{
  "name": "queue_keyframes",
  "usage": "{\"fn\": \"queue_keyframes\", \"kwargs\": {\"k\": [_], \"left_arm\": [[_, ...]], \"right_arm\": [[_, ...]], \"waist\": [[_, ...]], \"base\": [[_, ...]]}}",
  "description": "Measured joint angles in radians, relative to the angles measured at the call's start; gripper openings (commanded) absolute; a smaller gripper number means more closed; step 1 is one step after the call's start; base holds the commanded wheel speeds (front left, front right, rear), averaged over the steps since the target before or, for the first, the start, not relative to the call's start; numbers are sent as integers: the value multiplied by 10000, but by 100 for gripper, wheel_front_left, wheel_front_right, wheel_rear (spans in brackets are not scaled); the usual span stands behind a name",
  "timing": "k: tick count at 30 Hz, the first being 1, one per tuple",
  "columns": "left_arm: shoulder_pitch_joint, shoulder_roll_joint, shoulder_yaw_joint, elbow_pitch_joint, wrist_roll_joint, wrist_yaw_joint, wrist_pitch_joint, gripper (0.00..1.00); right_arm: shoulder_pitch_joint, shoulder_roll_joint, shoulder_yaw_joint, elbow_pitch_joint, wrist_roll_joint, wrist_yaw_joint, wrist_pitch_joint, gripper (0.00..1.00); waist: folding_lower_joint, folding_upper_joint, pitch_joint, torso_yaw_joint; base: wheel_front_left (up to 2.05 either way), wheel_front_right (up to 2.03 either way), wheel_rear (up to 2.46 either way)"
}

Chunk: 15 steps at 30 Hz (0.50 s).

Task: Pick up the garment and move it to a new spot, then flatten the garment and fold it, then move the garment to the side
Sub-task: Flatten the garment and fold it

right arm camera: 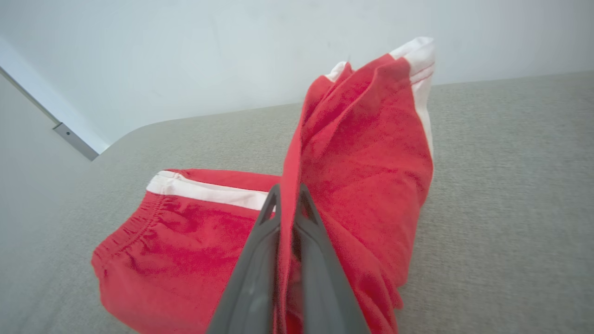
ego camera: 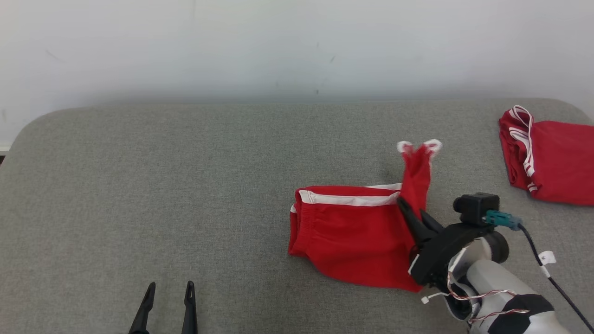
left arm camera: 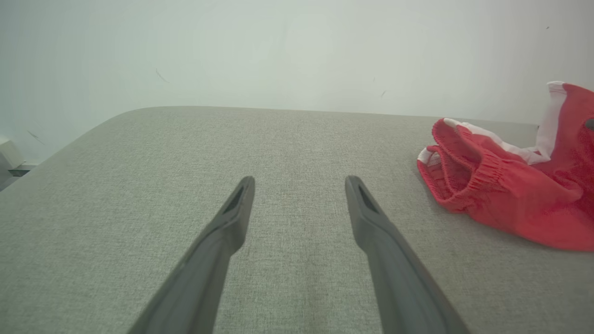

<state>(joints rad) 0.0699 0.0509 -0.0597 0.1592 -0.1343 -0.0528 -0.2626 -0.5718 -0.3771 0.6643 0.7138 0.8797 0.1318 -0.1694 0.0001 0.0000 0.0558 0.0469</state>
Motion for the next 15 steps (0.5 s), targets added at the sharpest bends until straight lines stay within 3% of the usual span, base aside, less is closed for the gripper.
{"fn": "queue_keyframes", "kwargs": {"k": [9, 15], "left_arm": [[-115, 2, -199, 84, -81, -67, 0, 100], [-228, 2, -334, 169, -84, -86, 0, 100]], "right_arm": [[172, 1064, 420, -1087, -44, 0, 456, 0], [131, 1668, 456, -878, -209, 0, 614, 0]], "waist": [[-1, 0, 6, 279], [0, 0, 58, 579]], "base": [[0, 0, 0], [0, 0, 0]]}}
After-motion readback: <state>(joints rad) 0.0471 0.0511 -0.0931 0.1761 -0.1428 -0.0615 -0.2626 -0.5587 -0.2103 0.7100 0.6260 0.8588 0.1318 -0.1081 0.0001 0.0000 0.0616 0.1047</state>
